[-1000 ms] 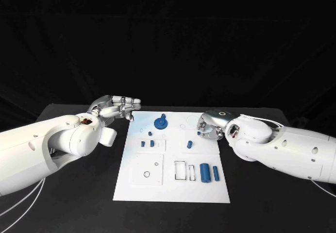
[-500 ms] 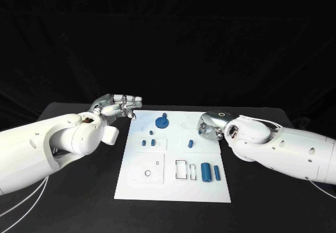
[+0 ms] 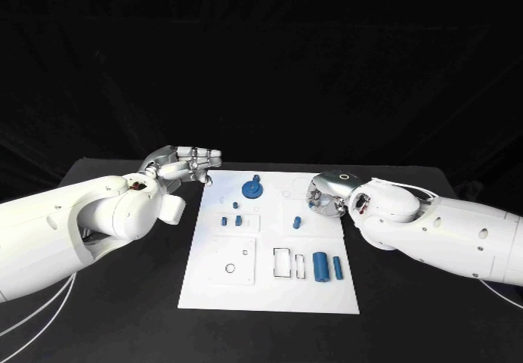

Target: Assemble the parts on the task board

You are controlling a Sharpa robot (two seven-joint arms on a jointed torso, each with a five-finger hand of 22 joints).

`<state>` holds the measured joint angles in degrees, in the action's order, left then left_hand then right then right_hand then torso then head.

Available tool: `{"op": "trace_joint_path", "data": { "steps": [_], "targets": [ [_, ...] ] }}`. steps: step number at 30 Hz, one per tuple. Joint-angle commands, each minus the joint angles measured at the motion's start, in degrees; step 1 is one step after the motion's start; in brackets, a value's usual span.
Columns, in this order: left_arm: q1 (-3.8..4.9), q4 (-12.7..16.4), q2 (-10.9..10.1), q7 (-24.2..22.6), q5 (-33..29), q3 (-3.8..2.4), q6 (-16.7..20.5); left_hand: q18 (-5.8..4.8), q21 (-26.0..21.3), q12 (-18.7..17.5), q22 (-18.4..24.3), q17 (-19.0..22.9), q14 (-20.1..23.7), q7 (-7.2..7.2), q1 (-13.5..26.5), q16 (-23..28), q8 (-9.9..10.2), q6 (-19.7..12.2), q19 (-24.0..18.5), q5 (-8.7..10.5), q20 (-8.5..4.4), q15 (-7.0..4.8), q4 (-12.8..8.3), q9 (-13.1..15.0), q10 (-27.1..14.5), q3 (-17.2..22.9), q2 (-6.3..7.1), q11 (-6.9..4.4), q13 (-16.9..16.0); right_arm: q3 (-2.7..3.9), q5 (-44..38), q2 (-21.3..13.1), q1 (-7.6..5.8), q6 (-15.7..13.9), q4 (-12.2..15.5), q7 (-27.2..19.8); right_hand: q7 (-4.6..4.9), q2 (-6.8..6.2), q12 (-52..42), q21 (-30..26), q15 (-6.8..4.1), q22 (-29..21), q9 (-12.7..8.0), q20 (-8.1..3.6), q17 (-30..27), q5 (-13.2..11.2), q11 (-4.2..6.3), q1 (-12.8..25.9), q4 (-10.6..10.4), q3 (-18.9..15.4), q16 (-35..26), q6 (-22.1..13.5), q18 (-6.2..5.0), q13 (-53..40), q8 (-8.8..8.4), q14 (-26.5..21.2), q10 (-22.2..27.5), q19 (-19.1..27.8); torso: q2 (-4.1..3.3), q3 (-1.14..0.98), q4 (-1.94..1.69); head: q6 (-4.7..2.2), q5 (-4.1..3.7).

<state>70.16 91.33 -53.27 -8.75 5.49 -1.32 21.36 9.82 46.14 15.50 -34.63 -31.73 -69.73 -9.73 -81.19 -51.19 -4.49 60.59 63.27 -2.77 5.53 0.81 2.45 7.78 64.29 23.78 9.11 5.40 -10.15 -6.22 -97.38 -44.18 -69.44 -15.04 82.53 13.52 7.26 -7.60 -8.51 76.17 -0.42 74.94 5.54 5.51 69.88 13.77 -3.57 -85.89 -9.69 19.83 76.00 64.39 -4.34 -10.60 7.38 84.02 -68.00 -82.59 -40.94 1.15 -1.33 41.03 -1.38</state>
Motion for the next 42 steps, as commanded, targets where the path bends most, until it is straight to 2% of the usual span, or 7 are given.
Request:
{"op": "trace_joint_path", "data": {
  "steps": [1, 11, 22, 32, 38, 42],
  "targets": [
    [0.03, 0.25, 0.01, 1.09, 0.59, -0.04, 0.18, 0.73, -0.28, 0.12, 0.14, 0.13, 0.37, -0.14, -0.01, 0.25, 0.34, -0.46, 0.29, -0.18, 0.19, -0.03, -0.4, -0.12, -0.47, 0.12, -0.41, 0.07, -0.06, -0.22, 0.28, 0.18, 0.38, 1.61, -0.01, -0.72, -0.02, 0.75, 0.3, 0.23, -0.51, 7.64, 0.19, -0.27, 0.09, -0.63, 0.06, -0.18, 0.32, 0.84, 0.4, 0.79, 1.15, 0.16, 0.3, 2.14, -0.95, -0.44, -0.03, 0.04, -0.02, 0.13, 0.01],
    [0.04, 0.31, -0.01, 1.57, 0.97, -0.04, 0.19, 0.73, -0.45, 0.22, 0.26, 0.25, 0.41, -0.25, -0.23, 0.3, 0.34, -0.67, 0.36, -0.18, 0.23, 0.03, -0.62, -0.18, -0.78, 0.17, -0.52, 0.16, -0.07, -0.22, 0.04, 0.09, 0.4, 0.74, -0.02, -0.39, -0.42, 1.14, 0.69, 0.72, -0.86, 8.07, 0.66, -0.59, 0.18, -1.68, 0.49, 0.14, 1.74, 2.22, 0.55, 2.09, 1.26, 0.45, 0.72, 2.16, -2.73, -0.69, 0.06, 0.01, -0.01, 0.27, 0.07],
    [0.04, 0.07, 0.12, 1.69, 1.4, -0.03, 0.13, 0.73, -0.56, 0.29, 0.35, 0.35, 0.45, -0.34, -0.34, 0.34, 0.35, -0.86, 0.41, -0.18, 0.27, 0.08, -0.77, -0.23, -1.05, 0.17, -0.57, 0.25, -0.08, -0.19, 0.07, -0.38, 0.39, -2.97, 0.41, -0.31, -0.48, 1.02, 1.04, 1.07, -0.9, 8.33, 0.78, -0.67, 0.18, -1.74, 0.53, 1.07, 1.77, 2.32, 0.6, 2.22, 1.35, 0.6, 0.69, 2.19, -3.09, -0.88, 0.11, 0.0, -0.02, 0.11, 0.19],
    [0.03, -0.25, 0.21, 1.81, 1.57, -0.02, -0.03, 0.72, -0.71, 0.38, 0.46, 0.47, 0.55, -0.45, -0.38, 0.41, 0.37, -1.12, 0.45, -0.18, 0.32, 0.16, -0.9, -0.3, -1.4, 0.13, -0.57, 0.36, -0.08, -0.01, 1.36, -1.24, 0.2, -4.65, 1.43, -0.23, -0.6, 0.82, 1.5, 1.18, -0.93, 8.46, 0.91, -0.71, 0.23, -2.1, 0.57, 2.42, 1.54, 2.34, 0.69, 2.25, 1.38, 0.78, 0.56, 2.21, -3.45, -0.96, 0.06, 0.02, 0.02, -0.16, 0.17],
    [0.03, -0.45, 0.24, 1.89, 1.59, -0.02, -0.08, 0.72, -0.75, 0.4, 0.49, 0.5, 0.58, -0.48, -0.37, 0.42, 0.38, -1.19, 0.45, -0.18, 0.34, 0.19, -0.92, -0.32, -1.49, 0.1, -0.57, 0.39, -0.08, 0.23, 2.24, -2.45, -0.27, -4.88, 2.94, 0.03, -0.64, 0.7, 1.64, 1.21, -0.94, 8.5, 0.95, -0.72, 0.27, -2.15, 0.59, 2.83, 1.46, 2.32, 0.73, 2.27, 1.39, 0.83, 0.52, 2.22, -3.57, -0.98, 0.07, 0.05, 0.0, -0.18, 0.22],
    [0.03, -0.52, 0.22, 1.93, 1.6, -0.02, -0.07, 0.72, -0.8, 0.43, 0.52, 0.54, 0.61, -0.51, -0.38, 0.44, 0.38, -1.26, 0.45, -0.18, 0.35, 0.21, -0.96, -0.34, -1.59, 0.09, -0.56, 0.42, -0.08, 0.34, 3.08, -3.85, -0.7, -5.53, 5.47, 0.3, -0.65, 0.66, 1.67, 1.29, -0.94, 8.55, 0.96, -0.72, 0.27, -2.16, 0.6, 2.92, 1.45, 2.31, 0.74, 2.28, 1.41, 0.84, 0.52, 2.22, -3.6, -1.03, 0.07, 0.06, 0.02, -0.19, 0.36]
  ]
}}
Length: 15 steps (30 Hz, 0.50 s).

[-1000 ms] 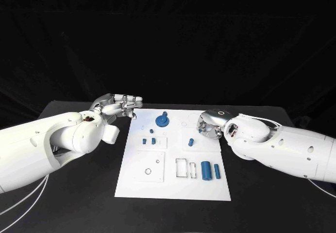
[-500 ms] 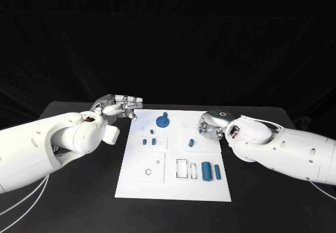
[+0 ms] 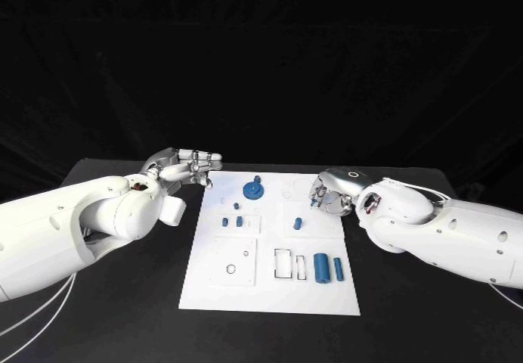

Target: Assemble the parts on the task board

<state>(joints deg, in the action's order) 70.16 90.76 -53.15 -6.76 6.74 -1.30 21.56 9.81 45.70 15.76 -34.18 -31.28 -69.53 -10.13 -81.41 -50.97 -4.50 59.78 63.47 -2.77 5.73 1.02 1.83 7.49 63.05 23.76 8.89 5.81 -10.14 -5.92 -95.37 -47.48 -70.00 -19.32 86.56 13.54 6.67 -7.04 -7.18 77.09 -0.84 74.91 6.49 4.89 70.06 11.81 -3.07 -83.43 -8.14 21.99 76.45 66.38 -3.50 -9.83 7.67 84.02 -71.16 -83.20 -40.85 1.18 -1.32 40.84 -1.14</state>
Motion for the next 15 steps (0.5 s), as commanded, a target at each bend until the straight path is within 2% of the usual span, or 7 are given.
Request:
{"op": "trace_joint_path", "data": {
  "steps": [1, 7, 11, 15],
  "targets": [
    [0.03, 0.04, 0.1, -0.05, 0.34, -0.04, -0.26, 0.73, -0.37, 0.17, 0.08, 0.09, 0.41, -0.11, -0.16, 0.22, 0.39, -0.46, 0.24, -0.18, 0.16, 0.01, -0.33, -0.05, -0.36, 0.1, -0.35, 0.01, -0.1, 0.08, 1.3, -0.94, -0.21, -1.43, 2.38, 0.32, -0.06, 0.11, 0.34, 0.37, -0.53, 8.58, 0.01, -0.1, 0.09, -0.19, 0.1, 0.46, -0.1, 0.14, 0.29, 0.29, 0.56, 0.07, 0.23, 2.22, -0.44, -0.42, 0.0, 0.03, 0.0, 0.0, 0.14],
    [0.03, -0.15, 0.19, -0.02, 0.34, -0.03, -0.25, 0.73, -0.37, 0.17, 0.08, 0.09, 0.41, -0.11, -0.16, 0.22, 0.39, -0.46, 0.24, -0.18, 0.16, 0.01, -0.33, -0.05, -0.36, 0.1, -0.35, 0.01, -0.1, 0.19, 1.93, -2.03, -0.42, -2.83, 8.87, 0.3, -0.06, 0.05, 0.47, 0.62, -0.55, 8.73, 0.02, -0.11, 0.16, 0.06, 0.13, 0.54, -0.02, 0.24, 0.35, 0.24, 0.62, 0.11, 0.16, 2.24, -0.47, -0.55, -0.01, -0.03, 0.05, -0.04, 0.55],
    [0.03, -0.2, 0.37, -0.06, 0.34, -0.02, -0.31, 0.72, -0.42, 0.2, 0.11, 0.12, 0.45, -0.14, -0.15, 0.24, 0.39, -0.54, 0.24, -0.18, 0.18, 0.04, -0.37, -0.07, -0.47, 0.08, -0.34, 0.04, -0.1, 0.23, 2.25, -1.27, -0.45, -3.44, 11.81, 0.11, -0.07, 0.15, 0.62, 0.79, -0.58, 8.84, 0.07, -0.13, 0.22, 0.46, 0.13, 0.51, 0.16, 0.48, 0.41, 0.24, 0.66, 0.16, 0.11, 2.26, -0.56, -0.64, 0.0, 0.04, -0.06, -0.01, 1.11],
    [0.03, -0.28, 0.59, -0.08, 0.34, -0.01, -0.35, 0.72, -0.42, 0.2, 0.11, 0.12, 0.45, -0.14, -0.15, 0.24, 0.39, -0.54, 0.24, -0.18, 0.18, 0.04, -0.37, -0.07, -0.47, 0.08, -0.34, 0.04, -0.1, 0.23, 2.75, 0.05, -0.33, -3.45, 13.23, -0.2, -0.06, 0.18, 0.66, 0.79, -0.58, 8.85, 0.08, -0.14, 0.22, 0.58, 0.14, 0.49, 0.23, 0.56, 0.42, 0.25, 0.66, 0.17, 0.1, 2.26, -0.59, -0.64, 0.02, 0.08, -0.13, 0.3, 2.46]
  ]
}}
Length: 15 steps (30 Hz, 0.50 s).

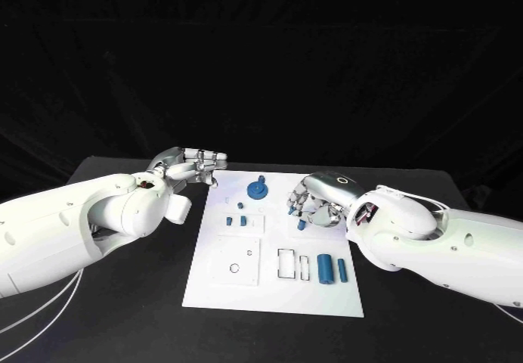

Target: Assemble the parts on the task board

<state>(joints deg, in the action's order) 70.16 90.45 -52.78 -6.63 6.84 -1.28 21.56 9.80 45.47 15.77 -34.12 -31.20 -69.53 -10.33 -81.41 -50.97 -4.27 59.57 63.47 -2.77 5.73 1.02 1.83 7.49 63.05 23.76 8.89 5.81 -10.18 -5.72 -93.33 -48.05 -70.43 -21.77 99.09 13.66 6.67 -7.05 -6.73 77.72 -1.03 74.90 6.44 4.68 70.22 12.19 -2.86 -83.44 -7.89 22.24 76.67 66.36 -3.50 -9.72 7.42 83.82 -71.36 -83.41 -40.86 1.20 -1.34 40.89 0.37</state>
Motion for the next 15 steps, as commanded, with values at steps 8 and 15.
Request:
{"op": "trace_joint_path", "data": {
  "steps": [8, 15],
  "targets": [
    [0.03, 0.03, 0.51, -0.22, 0.25, -0.01, -0.38, 0.74, -0.18, 0.2, 0.05, 0.05, 0.45, 0.07, -0.15, 0.24, 0.16, -0.33, 0.24, -0.18, 0.18, 0.03, -0.37, -0.07, -0.47, 0.08, -0.34, 0.04, -0.06, -0.04, 1.67, 4.07, 1.19, -0.39, 0.9, -1.1, -0.01, 0.23, 0.3, 0.21, -0.38, 8.9, 0.15, 0.05, 0.05, 0.43, -0.07, 0.5, 0.11, 0.45, 0.21, 0.24, 0.68, 0.08, 0.31, 2.46, -0.42, -0.47, -0.04, 0.13, 0.04, 0.74, 2.83],
    [0.04, 0.32, 0.63, -0.21, 0.25, 0.01, -0.45, 0.74, -0.18, 0.2, 0.05, 0.05, 0.45, 0.07, -0.15, 0.24, 0.16, -0.33, 0.24, -0.18, 0.18, 0.03, -0.37, -0.07, -0.47, 0.08, -0.34, 0.04, -0.06, -0.32, 1.88, 7.2, 3.2, 0.24, -1.16, -1.75, 0.04, 0.24, 0.38, 0.1, -0.37, 8.86, 0.16, 0.05, -0.03, 0.58, -0.1, 0.53, 0.19, 0.51, 0.16, 0.2, 0.65, 0.1, 0.27, 2.45, -0.42, -0.42, -0.08, 0.07, 0.02, 1.5, 4.09]
  ]
}}
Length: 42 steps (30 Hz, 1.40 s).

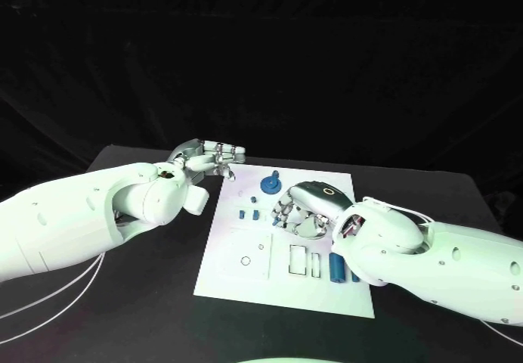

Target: Assemble the parts on the task board

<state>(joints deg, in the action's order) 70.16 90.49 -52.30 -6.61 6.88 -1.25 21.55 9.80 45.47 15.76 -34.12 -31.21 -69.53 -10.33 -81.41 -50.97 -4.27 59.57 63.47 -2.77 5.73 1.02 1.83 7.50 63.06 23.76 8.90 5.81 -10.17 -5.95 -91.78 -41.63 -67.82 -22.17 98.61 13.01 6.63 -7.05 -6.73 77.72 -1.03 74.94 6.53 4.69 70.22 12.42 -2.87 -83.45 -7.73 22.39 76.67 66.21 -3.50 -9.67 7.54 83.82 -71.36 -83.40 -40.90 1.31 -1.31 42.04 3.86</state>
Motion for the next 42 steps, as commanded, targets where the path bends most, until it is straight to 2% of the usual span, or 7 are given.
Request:
{"op": "trace_joint_path", "data": {
  "steps": [1, 8, 12, 14, 32, 42],
  "targets": [
    [0.04, 0.33, 0.17, -0.24, 0.21, -0.02, -0.44, 0.74, -0.19, 0.2, 0.05, 0.05, 0.45, 0.07, -0.15, 0.24, 0.16, -0.33, 0.24, -0.18, 0.18, 0.03, -0.37, -0.08, -0.47, 0.07, -0.34, 0.04, -0.06, -0.14, 0.3, 1.23, 0.87, 0.71, -1.08, -1.2, 0.08, 0.24, 0.39, 0.1, -0.37, 8.81, 0.08, 0.04, -0.02, 0.35, -0.1, 0.53, 0.03, 0.36, 0.16, 0.35, 0.65, 0.06, 0.16, 2.45, -0.42, -0.42, -0.04, -0.05, -0.01, 0.43, 0.78],
    [0.04, 0.55, 0.32, -0.24, 0.21, -0.02, -0.54, 0.74, -0.24, 0.27, 0.09, 0.09, 0.48, 0.04, -0.13, 0.26, 0.14, -0.37, 0.25, -0.18, 0.2, 0.05, -0.38, -0.09, -0.53, 0.04, -0.36, 0.07, -0.08, -0.4, -0.05, 3.76, 2.72, 0.93, -3.17, -1.8, 0.1, 0.26, 0.43, 0.12, -0.37, 8.83, 0.08, 0.04, 0.0, 0.41, -0.11, 0.54, 0.07, 0.4, 0.19, 0.32, 0.65, 0.07, 0.13, 2.46, -0.41, -0.43, -0.06, -0.06, -0.01, 0.95, 1.77],
    [0.04, 0.59, 0.39, -0.23, 0.28, -0.01, -0.6, 0.74, -0.24, 0.27, 0.09, 0.09, 0.48, 0.04, -0.13, 0.26, 0.14, -0.37, 0.25, -0.18, 0.2, 0.05, -0.38, -0.09, -0.53, 0.04, -0.36, 0.07, -0.08, -0.46, -0.35, 4.56, 3.3, 1.1, -3.88, -1.84, 0.12, 0.26, 0.46, 0.1, -0.36, 8.82, 0.08, 0.04, 0.02, 0.46, -0.13, 0.54, 0.11, 0.42, 0.2, 0.3, 0.65, 0.08, 0.11, 2.46, -0.4, -0.43, -0.05, -0.13, 0.02, 1.06, 2.02],
    [0.04, 0.62, 0.41, -0.22, 0.35, -0.01, -0.62, 0.74, -0.24, 0.27, 0.09, 0.09, 0.48, 0.04, -0.13, 0.26, 0.14, -0.37, 0.25, -0.18, 0.2, 0.05, -0.38, -0.09, -0.53, 0.04, -0.36, 0.07, -0.08, -0.48, -0.4, 4.87, 3.53, 1.26, -4.24, -1.86, 0.16, 0.25, 0.51, 0.07, -0.35, 8.82, 0.09, 0.04, 0.0, 0.5, -0.15, 0.6, 0.13, 0.43, 0.19, 0.26, 0.65, 0.09, 0.09, 2.46, -0.39, -0.42, -0.02, -0.09, 0.02, 1.15, 2.09],
    [0.04, 0.82, 0.49, -0.16, 0.5, 0.0, -0.92, 0.74, -0.29, 0.34, 0.12, 0.12, 0.51, 0.04, -0.11, 0.27, 0.11, -0.39, 0.25, -0.17, 0.22, 0.07, -0.41, -0.1, -0.58, 0.0, -0.35, 0.08, -0.09, -0.72, -0.72, 6.26, 4.82, 2.99, -5.8, -1.12, 0.24, 0.19, 0.63, 0.0, -0.29, 8.8, 0.1, 0.07, -0.07, 0.49, -0.24, 0.89, 0.13, 0.38, 0.16, 0.19, 0.64, 0.12, 0.02, 2.44, -0.39, -0.39, 0.0, -0.02, -0.06, 1.51, 2.46],
    [0.04, 0.87, 0.44, -0.19, 0.7, 0.0, -1.25, 0.74, -0.32, 0.37, 0.14, 0.15, 0.53, 0.03, -0.11, 0.28, 0.1, -0.43, 0.25, -0.18, 0.23, 0.08, -0.44, -0.11, -0.63, -0.03, -0.32, 0.09, -0.1, -0.73, -1.07, 6.39, 5.03, 3.36, -6.13, -0.72, 0.24, 0.19, 0.63, 0.0, -0.29, 8.8, 0.1, 0.07, -0.07, 0.49, -0.24, 0.89, 0.13, 0.38, 0.16, 0.19, 0.64, 0.12, 0.02, 2.44, -0.39, -0.39, -0.02, -0.05, 0.0, 1.67, 2.63]
  ]
}}
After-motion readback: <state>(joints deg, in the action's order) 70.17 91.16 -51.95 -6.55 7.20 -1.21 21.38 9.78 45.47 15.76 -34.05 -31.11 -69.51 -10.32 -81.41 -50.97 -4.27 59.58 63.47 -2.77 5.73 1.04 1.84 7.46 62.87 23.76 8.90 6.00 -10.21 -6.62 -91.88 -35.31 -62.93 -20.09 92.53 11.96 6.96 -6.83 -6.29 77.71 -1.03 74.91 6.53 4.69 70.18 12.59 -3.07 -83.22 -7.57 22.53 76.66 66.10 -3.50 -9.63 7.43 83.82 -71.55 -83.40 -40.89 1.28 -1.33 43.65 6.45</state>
